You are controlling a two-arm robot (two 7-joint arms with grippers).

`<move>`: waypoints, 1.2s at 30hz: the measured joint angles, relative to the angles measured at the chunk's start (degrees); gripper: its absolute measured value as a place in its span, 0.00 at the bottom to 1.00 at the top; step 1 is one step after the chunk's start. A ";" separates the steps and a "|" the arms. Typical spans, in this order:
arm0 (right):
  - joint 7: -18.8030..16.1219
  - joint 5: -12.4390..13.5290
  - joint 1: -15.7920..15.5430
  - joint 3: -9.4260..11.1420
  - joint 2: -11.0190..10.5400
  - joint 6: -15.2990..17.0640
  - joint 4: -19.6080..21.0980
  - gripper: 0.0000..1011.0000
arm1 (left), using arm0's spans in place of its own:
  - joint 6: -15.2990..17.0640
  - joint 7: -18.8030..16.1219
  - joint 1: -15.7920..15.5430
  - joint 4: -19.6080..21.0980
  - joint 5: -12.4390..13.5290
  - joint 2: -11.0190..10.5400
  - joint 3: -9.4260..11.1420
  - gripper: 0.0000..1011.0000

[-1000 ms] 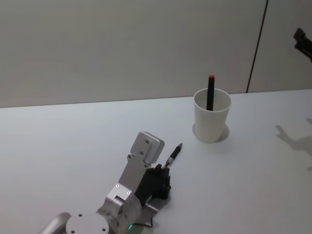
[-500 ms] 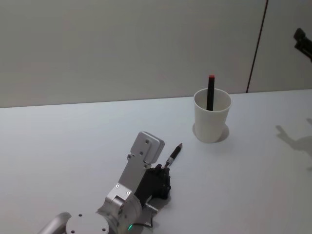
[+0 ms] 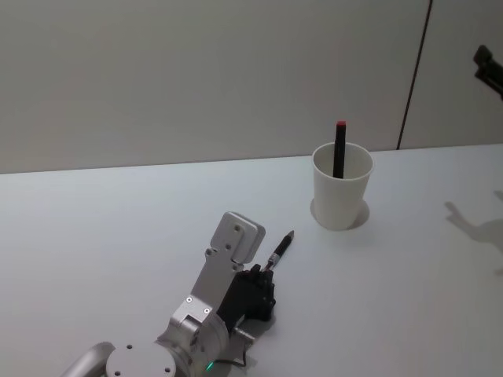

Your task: Place the pen into the pen holder.

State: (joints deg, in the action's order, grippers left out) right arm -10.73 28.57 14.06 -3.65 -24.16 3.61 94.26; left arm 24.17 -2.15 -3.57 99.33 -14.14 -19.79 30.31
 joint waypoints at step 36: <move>0.00 0.00 0.00 0.00 0.00 0.00 0.00 0.99 | 0.00 0.00 0.00 0.00 0.00 0.00 0.00 0.15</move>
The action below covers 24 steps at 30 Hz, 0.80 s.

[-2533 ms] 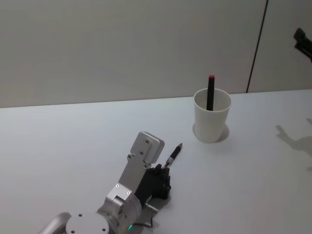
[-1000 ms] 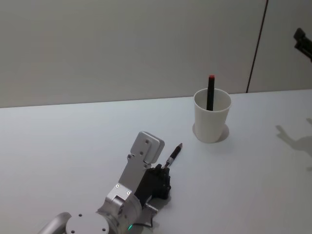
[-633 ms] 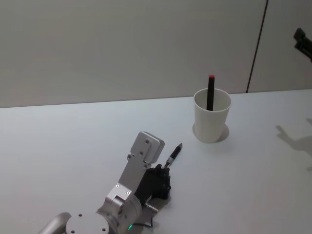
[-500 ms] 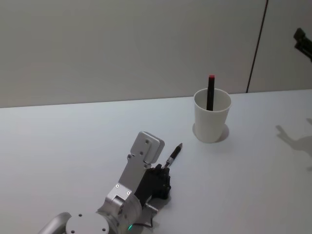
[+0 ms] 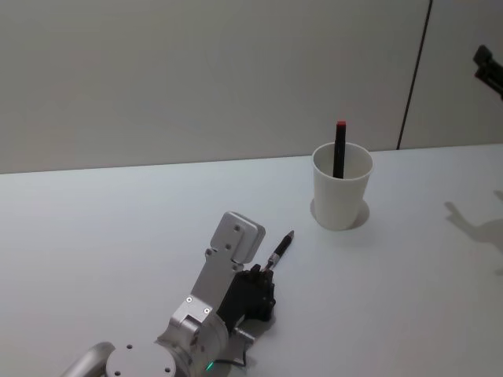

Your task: Place the pen into the pen holder.

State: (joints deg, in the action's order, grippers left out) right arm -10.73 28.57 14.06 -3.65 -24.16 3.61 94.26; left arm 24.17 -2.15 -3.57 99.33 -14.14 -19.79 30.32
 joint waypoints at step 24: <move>0.00 0.00 0.00 0.00 0.00 0.00 0.00 0.99 | 0.00 0.00 0.00 0.00 0.00 0.00 0.00 0.15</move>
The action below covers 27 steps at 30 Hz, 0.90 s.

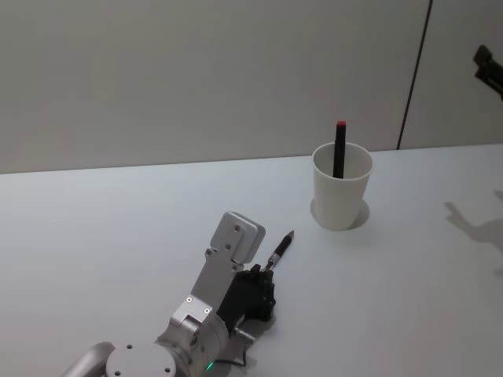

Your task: Place the pen into the pen holder.

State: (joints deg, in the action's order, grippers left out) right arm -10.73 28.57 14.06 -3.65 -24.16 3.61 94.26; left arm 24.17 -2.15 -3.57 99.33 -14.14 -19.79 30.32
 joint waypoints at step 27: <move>0.00 0.00 0.00 0.00 0.00 0.00 0.00 0.99 | 0.00 0.00 0.00 0.00 0.00 0.00 0.00 0.15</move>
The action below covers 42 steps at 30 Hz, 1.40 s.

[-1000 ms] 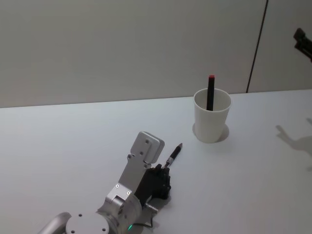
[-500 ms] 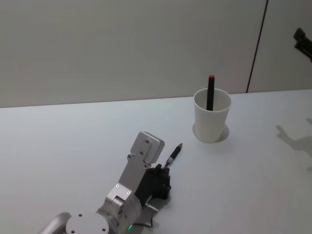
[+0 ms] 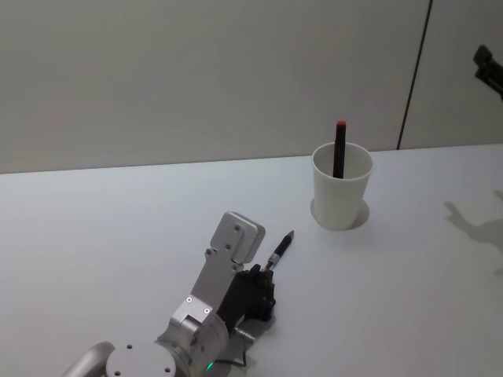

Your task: Place the pen into the pen holder.

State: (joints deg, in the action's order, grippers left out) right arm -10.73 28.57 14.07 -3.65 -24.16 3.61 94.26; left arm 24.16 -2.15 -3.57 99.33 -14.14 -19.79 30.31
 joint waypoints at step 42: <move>0.00 0.00 0.00 0.00 0.00 0.00 0.00 0.99 | -21.00 -7.54 5.42 9.45 3.09 -6.01 -4.36 0.15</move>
State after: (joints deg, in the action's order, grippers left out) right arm -10.73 28.57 14.06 -3.65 -24.16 3.61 94.26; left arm 3.16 -9.69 1.85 108.78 -11.05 -25.80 25.96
